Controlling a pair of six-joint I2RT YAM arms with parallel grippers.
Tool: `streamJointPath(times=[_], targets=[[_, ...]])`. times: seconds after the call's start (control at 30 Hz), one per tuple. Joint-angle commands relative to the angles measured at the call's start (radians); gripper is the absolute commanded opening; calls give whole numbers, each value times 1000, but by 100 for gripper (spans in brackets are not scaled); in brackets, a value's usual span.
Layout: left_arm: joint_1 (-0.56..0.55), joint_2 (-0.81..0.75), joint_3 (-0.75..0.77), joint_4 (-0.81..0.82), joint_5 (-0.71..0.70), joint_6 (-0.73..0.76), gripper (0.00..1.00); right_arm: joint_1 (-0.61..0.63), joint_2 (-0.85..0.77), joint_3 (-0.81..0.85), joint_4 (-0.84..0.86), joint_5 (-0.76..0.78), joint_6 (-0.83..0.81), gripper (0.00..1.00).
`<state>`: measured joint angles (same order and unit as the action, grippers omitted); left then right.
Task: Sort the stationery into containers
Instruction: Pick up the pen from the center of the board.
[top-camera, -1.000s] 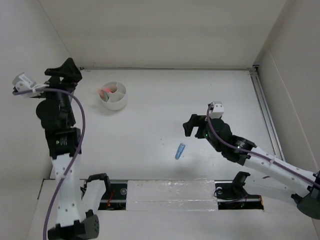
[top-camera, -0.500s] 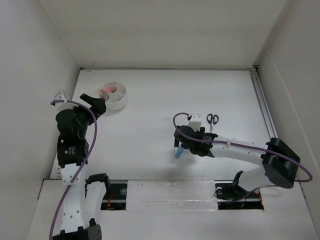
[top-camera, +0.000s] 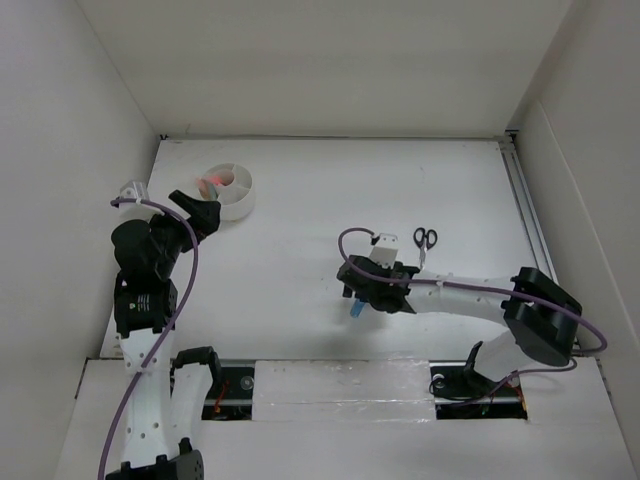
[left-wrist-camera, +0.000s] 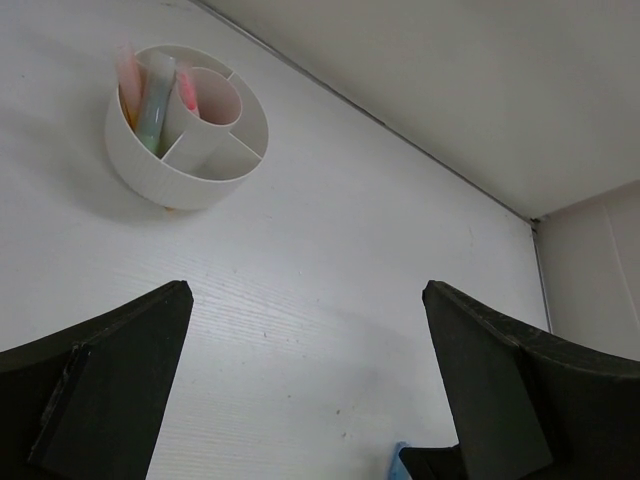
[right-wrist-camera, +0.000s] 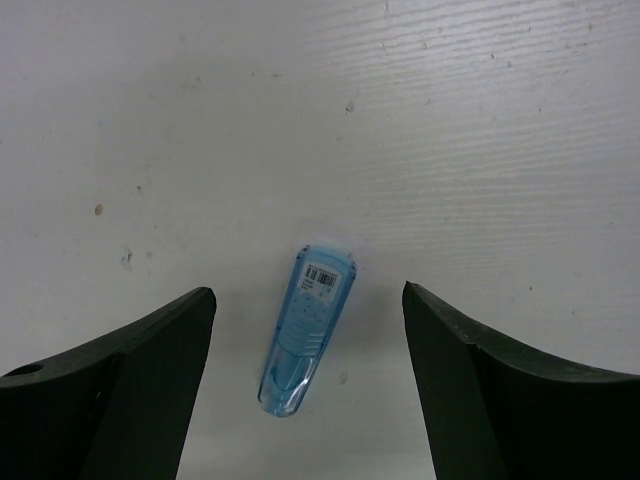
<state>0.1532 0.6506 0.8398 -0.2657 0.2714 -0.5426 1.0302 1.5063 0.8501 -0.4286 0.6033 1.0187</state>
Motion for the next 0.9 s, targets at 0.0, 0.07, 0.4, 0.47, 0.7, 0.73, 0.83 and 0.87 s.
streamJointPath(times=[0.0, 0.07, 0.4, 0.47, 0.7, 0.73, 0.83, 0.87], targets=[[2, -11, 12, 48, 35, 15, 100, 22, 20, 29, -44, 4, 63, 81], [2, -11, 12, 48, 35, 15, 100, 22, 54, 38, -56, 4, 84, 79], [2, -20, 12, 57, 45, 15, 100, 22, 169, 67, -45, -50, 106, 58], [2, -20, 12, 57, 45, 15, 100, 22, 169, 67, -56, -68, 116, 42], [2, -20, 12, 57, 45, 15, 100, 22, 151, 47, -26, -97, 116, 7], [2, -20, 12, 57, 45, 15, 100, 22, 150, 47, -25, -108, 116, 0], [2, -20, 12, 57, 69, 15, 100, 22, 150, 47, 27, -108, 63, 0], [2, -20, 1, 77, 84, 26, 100, 22, 137, 59, 36, -108, 34, 0]])
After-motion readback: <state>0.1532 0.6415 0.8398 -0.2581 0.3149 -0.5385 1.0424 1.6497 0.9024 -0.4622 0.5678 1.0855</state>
